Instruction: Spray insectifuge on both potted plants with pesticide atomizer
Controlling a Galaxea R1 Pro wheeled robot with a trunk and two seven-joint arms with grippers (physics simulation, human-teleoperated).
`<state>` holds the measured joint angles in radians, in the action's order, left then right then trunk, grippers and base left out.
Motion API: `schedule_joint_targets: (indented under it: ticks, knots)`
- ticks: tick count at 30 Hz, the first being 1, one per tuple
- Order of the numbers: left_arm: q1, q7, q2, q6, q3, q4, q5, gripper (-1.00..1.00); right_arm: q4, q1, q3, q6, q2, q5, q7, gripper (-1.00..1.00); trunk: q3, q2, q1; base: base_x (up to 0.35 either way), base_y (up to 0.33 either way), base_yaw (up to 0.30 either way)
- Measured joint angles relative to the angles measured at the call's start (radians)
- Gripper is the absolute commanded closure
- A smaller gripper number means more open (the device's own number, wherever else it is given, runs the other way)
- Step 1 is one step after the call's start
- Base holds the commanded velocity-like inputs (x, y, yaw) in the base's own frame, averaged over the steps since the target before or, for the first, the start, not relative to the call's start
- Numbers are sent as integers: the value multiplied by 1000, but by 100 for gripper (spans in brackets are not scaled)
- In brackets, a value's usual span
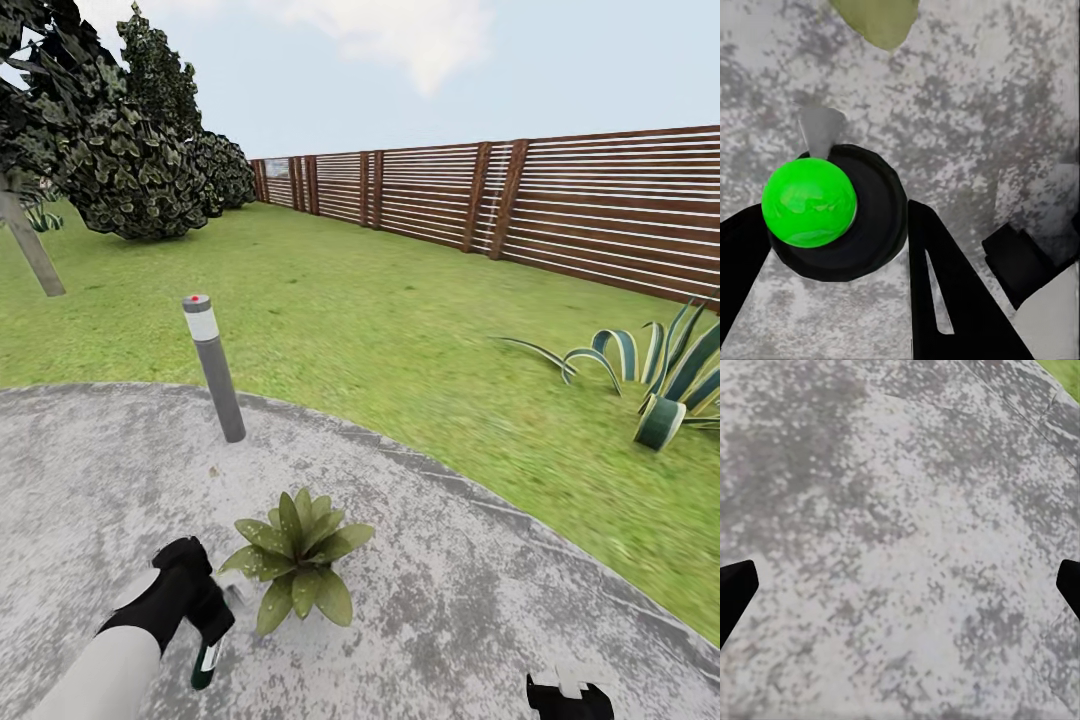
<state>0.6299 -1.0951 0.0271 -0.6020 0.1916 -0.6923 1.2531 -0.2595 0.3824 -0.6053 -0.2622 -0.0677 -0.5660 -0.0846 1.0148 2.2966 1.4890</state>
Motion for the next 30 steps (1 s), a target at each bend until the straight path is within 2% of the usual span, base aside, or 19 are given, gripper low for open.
schedule_joint_targets:
  ticks: [2, 5, 8, 12, 14, 22, 26, 30]
  knots:
    - [0, 27, -27, 2, 0, 1, -6, 100, 0, 0, 0, 0, 0, 0, 0, -100, 0, 0, 0, 0, 0, 0]
    - [0, 41, -36, 5, -2, 2, -5, 100, 0, 0, 0, 0, 0, 0, 0, -100, 0, 0, 0, 0, 0, 0]
    - [-1, 43, -25, 7, 1, 2, -5, 100, 0, 0, 0, 0, 0, 0, 0, -100, 0, 0, 0, 0, 0, 0]
    - [-35, 41, 24, 10, 4, 2, -3, 100, 0, 0, 0, 0, 0, 0, 0, -100, 0, 0, 0, 0, 0, 0]
    - [-43, 41, 34, 9, 6, 2, -5, 100, 0, 0, 0, 0, 0, 0, 0, -100, 0, 0, 0, 0, 0, 0]
    - [-49, 45, 28, 6, 0, 2, 4, 100, 0, 0, 0, -1, -1, 0, 1, -100, 0, 0, 0, 0, 0, 0]
    - [-49, 50, 38, 5, 7, 2, -5, 100, -2, 0, 0, -2, 0, 3, 0, -100, 0, 0, 0, 0, 4, 0]
    - [-55, 114, 31, 4, 9, 3, -10, 100, -2, 0, 0, -3, 0, 3, 0, -100, 0, 0, 0, -10, 178, 0]
